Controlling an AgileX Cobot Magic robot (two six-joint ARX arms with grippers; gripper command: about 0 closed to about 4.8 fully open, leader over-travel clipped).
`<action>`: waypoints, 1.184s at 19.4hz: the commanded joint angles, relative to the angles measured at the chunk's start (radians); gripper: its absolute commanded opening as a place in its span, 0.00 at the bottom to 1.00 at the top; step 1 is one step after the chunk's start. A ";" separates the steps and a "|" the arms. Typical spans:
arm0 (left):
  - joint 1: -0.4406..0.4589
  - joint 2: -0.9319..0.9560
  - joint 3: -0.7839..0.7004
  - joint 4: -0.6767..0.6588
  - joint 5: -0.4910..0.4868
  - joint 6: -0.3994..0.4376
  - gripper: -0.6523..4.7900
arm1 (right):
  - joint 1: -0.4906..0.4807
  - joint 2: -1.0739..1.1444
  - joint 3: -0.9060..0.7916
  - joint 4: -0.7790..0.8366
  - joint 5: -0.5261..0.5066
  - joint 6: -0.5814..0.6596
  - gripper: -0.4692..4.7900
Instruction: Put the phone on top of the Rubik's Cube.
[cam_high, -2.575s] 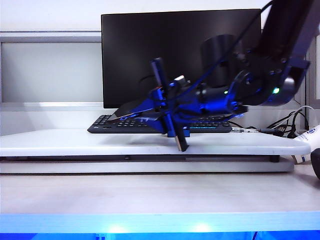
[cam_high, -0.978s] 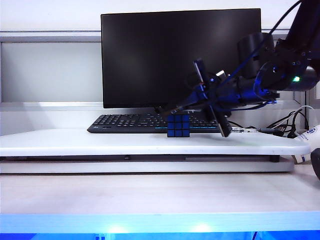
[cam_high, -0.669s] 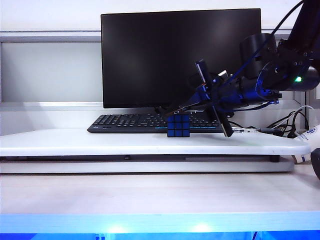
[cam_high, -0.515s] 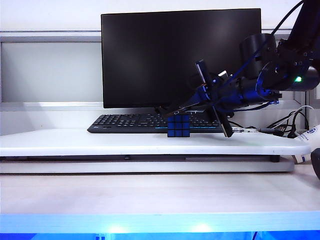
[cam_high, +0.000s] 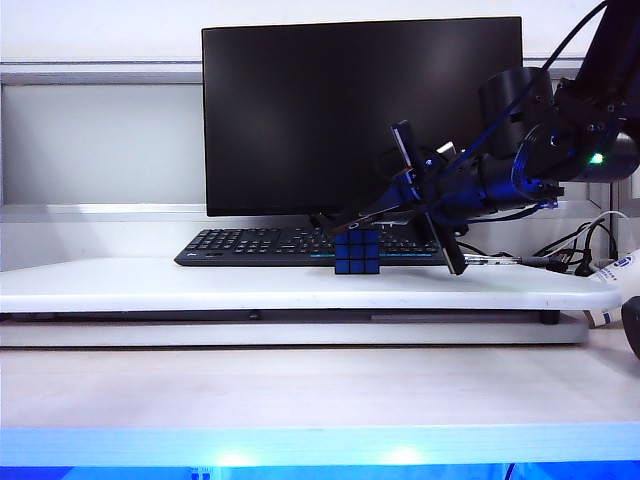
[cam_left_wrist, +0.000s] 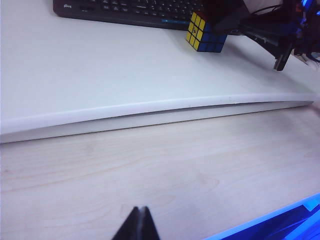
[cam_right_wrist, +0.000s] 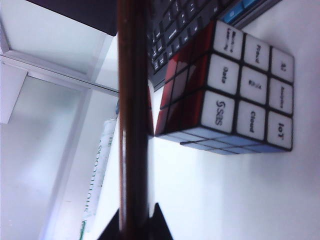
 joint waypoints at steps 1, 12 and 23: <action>0.001 0.000 0.007 -0.051 0.011 -0.003 0.11 | 0.002 -0.010 0.011 0.048 -0.005 0.014 0.08; 0.001 0.000 0.007 -0.051 0.011 -0.003 0.11 | 0.002 -0.010 0.011 0.051 -0.013 0.071 0.25; 0.001 0.000 0.007 -0.051 0.011 -0.003 0.11 | 0.002 -0.010 0.011 0.049 -0.018 0.090 0.32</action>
